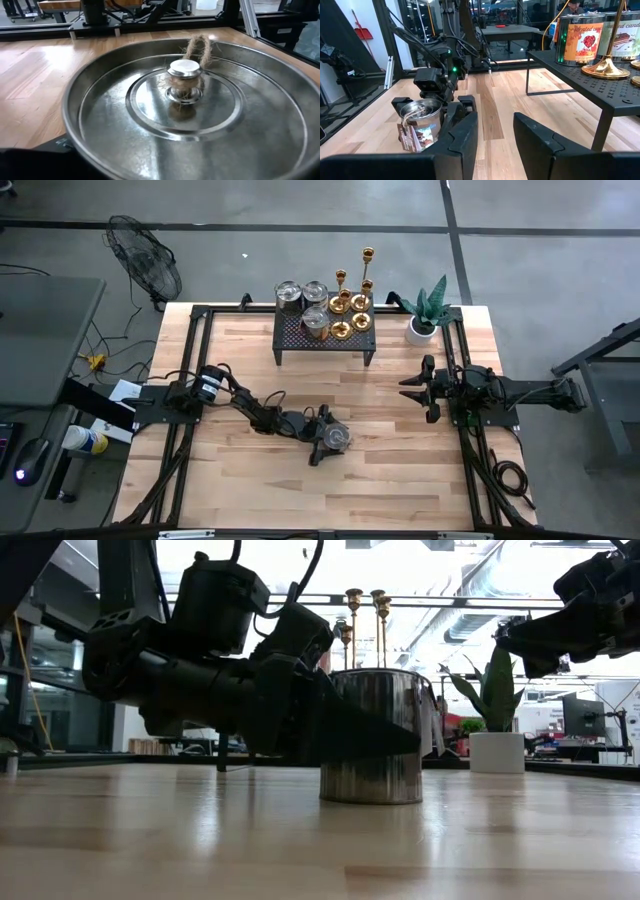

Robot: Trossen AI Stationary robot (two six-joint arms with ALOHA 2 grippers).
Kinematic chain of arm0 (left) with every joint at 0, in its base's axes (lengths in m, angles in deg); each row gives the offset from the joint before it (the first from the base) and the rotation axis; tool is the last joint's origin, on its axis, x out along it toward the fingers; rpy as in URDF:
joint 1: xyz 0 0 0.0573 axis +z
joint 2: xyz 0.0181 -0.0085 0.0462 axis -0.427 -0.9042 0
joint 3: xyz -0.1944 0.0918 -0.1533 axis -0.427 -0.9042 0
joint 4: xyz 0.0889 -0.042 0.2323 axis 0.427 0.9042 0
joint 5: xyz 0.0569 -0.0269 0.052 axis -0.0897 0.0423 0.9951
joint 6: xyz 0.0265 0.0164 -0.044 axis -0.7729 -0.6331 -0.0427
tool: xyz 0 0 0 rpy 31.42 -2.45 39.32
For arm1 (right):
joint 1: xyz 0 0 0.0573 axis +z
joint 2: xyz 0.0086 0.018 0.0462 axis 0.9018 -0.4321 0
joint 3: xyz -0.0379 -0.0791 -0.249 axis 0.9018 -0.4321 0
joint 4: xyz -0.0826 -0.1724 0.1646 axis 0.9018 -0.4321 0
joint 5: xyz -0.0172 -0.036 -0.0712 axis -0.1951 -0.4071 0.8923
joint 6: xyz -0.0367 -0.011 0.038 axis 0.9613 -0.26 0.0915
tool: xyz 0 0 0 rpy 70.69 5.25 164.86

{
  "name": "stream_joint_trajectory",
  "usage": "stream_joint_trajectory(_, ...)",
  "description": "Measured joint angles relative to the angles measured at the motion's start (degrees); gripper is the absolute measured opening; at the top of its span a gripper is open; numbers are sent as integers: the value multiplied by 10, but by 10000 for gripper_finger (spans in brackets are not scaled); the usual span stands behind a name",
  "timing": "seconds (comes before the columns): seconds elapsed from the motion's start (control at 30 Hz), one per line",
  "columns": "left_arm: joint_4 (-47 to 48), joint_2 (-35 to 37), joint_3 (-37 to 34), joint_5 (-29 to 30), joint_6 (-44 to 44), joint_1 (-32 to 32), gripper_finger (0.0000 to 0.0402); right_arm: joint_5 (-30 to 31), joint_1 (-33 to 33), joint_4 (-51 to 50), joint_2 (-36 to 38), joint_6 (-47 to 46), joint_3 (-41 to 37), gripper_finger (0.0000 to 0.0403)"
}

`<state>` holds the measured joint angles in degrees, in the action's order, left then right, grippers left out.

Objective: Pick & Place candle stick holders
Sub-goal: Put the scented candle on the shelf

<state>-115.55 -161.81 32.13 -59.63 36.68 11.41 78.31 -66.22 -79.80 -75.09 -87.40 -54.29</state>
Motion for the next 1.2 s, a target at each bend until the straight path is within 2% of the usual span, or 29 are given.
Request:
stream_joint_trajectory(0.27,4,4,0,-11,2,0,344,0,0,0,0,0,0,117)
stream_joint_trajectory(0.4,18,18,-2,-12,4,7,354,0,0,0,0,0,0,117)
stream_joint_trajectory(0.7,88,83,-11,5,3,33,345,0,0,0,0,0,0,117)
stream_joint_trajectory(1.2,148,192,-38,38,-16,62,349,0,0,0,0,0,0,117)
